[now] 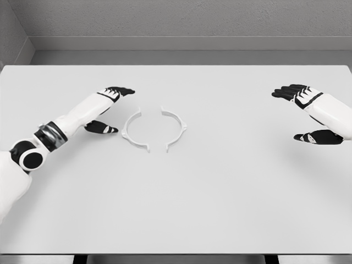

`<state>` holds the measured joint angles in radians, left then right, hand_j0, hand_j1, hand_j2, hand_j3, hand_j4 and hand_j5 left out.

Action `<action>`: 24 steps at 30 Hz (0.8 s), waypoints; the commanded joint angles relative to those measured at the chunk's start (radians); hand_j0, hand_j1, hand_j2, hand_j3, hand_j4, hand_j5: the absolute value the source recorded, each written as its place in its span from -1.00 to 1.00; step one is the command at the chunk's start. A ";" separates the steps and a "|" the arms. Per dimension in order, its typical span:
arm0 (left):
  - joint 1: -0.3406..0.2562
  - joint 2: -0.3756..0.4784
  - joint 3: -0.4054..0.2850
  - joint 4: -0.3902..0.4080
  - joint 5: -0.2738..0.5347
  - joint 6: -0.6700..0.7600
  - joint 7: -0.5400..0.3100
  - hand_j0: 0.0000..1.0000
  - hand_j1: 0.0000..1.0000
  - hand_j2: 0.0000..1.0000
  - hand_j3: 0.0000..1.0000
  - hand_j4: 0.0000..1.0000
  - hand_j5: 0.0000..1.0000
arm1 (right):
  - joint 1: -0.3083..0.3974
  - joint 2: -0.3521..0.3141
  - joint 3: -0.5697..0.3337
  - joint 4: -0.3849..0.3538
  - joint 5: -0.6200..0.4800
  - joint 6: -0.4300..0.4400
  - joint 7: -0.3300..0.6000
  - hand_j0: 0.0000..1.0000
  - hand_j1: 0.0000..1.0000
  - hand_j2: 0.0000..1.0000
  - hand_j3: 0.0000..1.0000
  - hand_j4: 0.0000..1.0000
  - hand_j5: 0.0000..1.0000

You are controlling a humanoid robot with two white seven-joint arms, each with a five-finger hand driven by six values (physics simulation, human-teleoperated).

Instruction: Assemble PVC drainage pipe clamps

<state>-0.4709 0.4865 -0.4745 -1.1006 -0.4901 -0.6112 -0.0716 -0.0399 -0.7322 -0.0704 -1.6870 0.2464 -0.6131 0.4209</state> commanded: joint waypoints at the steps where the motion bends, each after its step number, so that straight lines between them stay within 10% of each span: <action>1: 0.000 -0.005 0.001 0.004 0.007 0.000 0.001 1.00 1.00 1.00 1.00 1.00 1.00 | 0.000 -0.001 0.000 0.000 -0.007 0.002 -0.001 1.00 1.00 1.00 1.00 1.00 1.00; 24: 0.006 -0.048 0.001 -0.008 0.007 0.000 0.001 1.00 1.00 1.00 1.00 1.00 1.00 | 0.000 -0.001 0.000 -0.002 -0.007 0.002 -0.001 1.00 1.00 1.00 1.00 1.00 1.00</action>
<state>-0.4633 0.4434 -0.4757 -1.1079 -0.4900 -0.6112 -0.0712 -0.0399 -0.7323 -0.0704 -1.6878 0.2466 -0.6131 0.4209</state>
